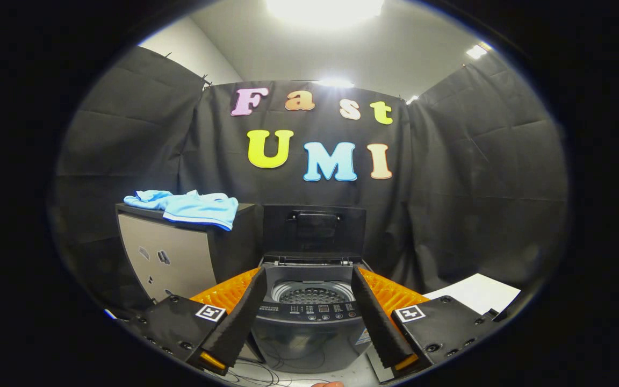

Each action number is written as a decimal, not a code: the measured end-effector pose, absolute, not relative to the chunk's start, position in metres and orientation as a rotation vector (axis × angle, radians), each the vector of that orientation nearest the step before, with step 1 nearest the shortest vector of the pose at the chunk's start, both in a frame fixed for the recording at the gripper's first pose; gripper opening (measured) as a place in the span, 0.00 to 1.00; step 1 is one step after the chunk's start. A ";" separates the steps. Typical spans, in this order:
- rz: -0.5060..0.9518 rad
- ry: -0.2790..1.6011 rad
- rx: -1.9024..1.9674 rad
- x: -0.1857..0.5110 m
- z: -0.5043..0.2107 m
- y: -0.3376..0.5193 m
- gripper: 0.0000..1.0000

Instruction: Put the clothes into the washing machine and then close the washing machine lid.

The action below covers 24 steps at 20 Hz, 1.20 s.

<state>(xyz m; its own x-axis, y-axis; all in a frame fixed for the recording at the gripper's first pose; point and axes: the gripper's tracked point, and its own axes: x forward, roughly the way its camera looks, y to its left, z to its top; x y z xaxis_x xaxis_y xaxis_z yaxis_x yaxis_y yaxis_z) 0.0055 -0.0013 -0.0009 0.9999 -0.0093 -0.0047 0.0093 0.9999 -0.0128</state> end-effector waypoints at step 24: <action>0.083 -0.037 -0.066 0.045 0.048 0.034 0.98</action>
<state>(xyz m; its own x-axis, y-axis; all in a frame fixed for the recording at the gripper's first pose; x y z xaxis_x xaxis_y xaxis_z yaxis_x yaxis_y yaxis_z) 0.0446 0.0340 0.0478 0.9959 0.0837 0.0346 -0.0813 0.9944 -0.0671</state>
